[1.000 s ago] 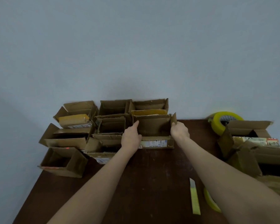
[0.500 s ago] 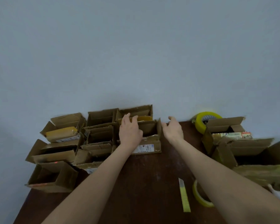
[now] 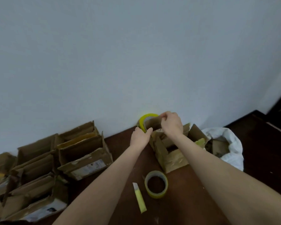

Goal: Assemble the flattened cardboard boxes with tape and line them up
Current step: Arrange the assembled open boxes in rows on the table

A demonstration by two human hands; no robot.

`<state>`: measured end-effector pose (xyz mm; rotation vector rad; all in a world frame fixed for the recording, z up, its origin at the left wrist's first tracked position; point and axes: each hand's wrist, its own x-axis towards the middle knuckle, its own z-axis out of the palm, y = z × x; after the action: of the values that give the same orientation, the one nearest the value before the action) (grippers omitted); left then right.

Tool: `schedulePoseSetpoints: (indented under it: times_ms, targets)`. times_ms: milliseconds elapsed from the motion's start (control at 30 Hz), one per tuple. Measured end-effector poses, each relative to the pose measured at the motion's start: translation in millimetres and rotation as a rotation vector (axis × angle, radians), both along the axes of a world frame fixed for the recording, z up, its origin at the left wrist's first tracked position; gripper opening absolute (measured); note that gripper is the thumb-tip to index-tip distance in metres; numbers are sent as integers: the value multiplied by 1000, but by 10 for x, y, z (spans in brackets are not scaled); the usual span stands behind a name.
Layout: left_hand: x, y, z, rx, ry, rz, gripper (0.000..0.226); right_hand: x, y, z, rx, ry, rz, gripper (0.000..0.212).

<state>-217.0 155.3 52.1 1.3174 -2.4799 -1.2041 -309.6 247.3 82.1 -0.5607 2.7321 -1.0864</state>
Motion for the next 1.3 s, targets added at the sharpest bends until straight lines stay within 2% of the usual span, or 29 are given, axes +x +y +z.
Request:
schedulePoseSetpoints:
  times_ms: [200, 400, 467, 567, 633, 700, 767, 867, 1000, 1067, 1167, 1300]
  targets:
    - [-279, -77, -268, 214, 33, 194, 64, -260, 251, -199, 9, -52, -48, 29]
    - [-424, -117, -442, 212, 15, 199, 28, -302, 185, -345, 32, -76, -6, 28]
    - [-396, -146, -432, 195, 58, 265, 28, -292, 154, -359, 24, -86, 2, 29]
    - [-281, -247, -233, -47, 62, 289, 30, -264, 62, -286, -4, -70, -16, 36]
    - [-147, -354, -9, -220, 78, 271, 28, -200, -55, -169, -23, -79, -45, 49]
    - [24, -475, 253, -331, 145, 261, 27, -129, -224, -62, -57, -168, -62, 63]
    - [226, -599, 487, -423, 215, 271, 28, -61, -417, 41, -118, -285, -45, 68]
    - [575, -754, 794, -534, 323, 302, 28, 85, -711, 231, -179, -367, 80, 63]
    - [1054, -925, 1109, -572, 460, 386, 28, 453, -1106, 555, -156, -339, 200, 65]
    - [1301, -990, 1204, -581, 484, 441, 28, 656, -1266, 647, -144, -310, 264, 52]
    - [1721, -1140, 1262, -591, 453, 560, 29, 883, -1482, 669, -242, -332, 370, 28]
    - [2261, -1372, 1229, -558, 426, 736, 30, 1175, -1714, 689, -337, -403, 448, 15]
